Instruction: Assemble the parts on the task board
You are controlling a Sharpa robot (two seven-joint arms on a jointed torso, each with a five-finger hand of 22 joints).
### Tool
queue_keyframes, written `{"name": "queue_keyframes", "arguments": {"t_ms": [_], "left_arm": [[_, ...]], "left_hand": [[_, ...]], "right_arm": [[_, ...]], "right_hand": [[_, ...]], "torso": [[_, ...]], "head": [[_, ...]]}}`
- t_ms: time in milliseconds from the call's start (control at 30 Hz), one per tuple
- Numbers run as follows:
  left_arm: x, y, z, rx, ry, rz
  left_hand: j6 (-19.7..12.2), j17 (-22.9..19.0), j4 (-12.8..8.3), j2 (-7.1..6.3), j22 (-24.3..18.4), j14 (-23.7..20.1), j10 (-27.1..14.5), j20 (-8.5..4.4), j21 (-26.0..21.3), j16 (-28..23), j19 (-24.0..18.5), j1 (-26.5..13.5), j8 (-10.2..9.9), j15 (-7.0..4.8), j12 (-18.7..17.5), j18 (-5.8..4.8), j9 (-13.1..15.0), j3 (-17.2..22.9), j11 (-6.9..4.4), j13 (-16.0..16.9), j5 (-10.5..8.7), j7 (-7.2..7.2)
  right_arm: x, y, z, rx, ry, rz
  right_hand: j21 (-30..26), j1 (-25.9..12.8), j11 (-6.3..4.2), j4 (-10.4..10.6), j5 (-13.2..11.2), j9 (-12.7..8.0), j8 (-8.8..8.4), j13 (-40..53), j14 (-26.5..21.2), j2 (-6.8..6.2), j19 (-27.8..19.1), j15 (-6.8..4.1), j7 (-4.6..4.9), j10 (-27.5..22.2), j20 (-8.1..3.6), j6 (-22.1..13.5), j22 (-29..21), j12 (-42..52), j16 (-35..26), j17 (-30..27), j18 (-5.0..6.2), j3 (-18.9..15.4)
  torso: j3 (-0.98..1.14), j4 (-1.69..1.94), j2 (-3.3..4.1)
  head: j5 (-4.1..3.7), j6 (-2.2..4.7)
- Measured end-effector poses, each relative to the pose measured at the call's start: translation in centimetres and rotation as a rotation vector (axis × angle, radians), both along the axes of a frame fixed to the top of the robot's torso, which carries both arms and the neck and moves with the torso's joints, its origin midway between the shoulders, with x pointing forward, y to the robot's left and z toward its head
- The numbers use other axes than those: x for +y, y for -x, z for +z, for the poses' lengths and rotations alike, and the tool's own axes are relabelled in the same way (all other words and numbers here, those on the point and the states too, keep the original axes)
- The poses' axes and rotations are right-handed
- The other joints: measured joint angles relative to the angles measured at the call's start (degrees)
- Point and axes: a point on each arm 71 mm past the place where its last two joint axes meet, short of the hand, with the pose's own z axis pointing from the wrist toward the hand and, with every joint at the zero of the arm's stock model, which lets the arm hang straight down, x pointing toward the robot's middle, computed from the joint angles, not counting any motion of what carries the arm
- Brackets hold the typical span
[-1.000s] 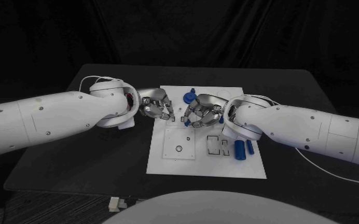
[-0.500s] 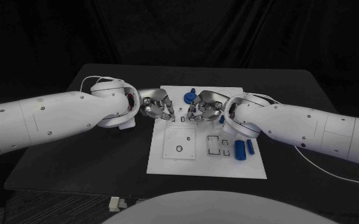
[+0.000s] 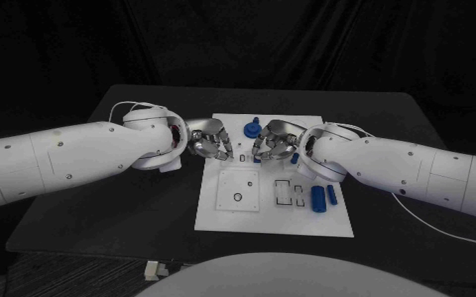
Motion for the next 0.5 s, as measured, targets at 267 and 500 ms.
{"name": "queue_keyframes", "arguments": {"t_ms": [267,500], "left_arm": [[-0.1,0.0,-0.1,0.003,-0.001,-0.003],[-0.1,-0.1,-0.2,0.002,0.002,-0.005]], "left_hand": [[0.00,0.00,-0.40,-0.23,0.00,0.00,-0.08,0.09,0.00,0.00,-0.09,-0.23,0.00,0.00,0.01,0.00,-0.12,0.73,0.08,-0.33,-0.22,0.00],[0.00,0.00,-1.26,-0.53,0.00,0.00,-0.08,0.09,0.00,0.00,-0.09,-0.52,0.00,0.00,-0.27,0.00,-0.38,2.07,0.08,-0.68,-1.40,0.00]], "right_arm": [[-0.7,0.9,0.6,0.000,-0.015,0.012],[-1.3,0.3,5.0,-0.101,-0.048,0.036]], "right_hand": [[0.00,-1.37,0.00,0.53,-4.47,-1.96,-2.78,0.00,-0.20,-0.79,0.00,0.20,-0.03,0.00,0.00,-2.51,-0.01,0.00,-0.22,0.00,0.00,-0.84],[0.00,-2.20,-0.06,2.10,-5.77,-4.49,-5.10,0.00,-0.20,-1.62,0.00,0.20,-0.60,0.06,0.00,-3.67,-0.01,0.00,-0.22,0.00,0.00,-3.04]], "torso": [[0.01,0.00,-0.01],[0.01,-0.01,-0.05]], "head": [[0.08,0.00],[0.17,0.00]]}}
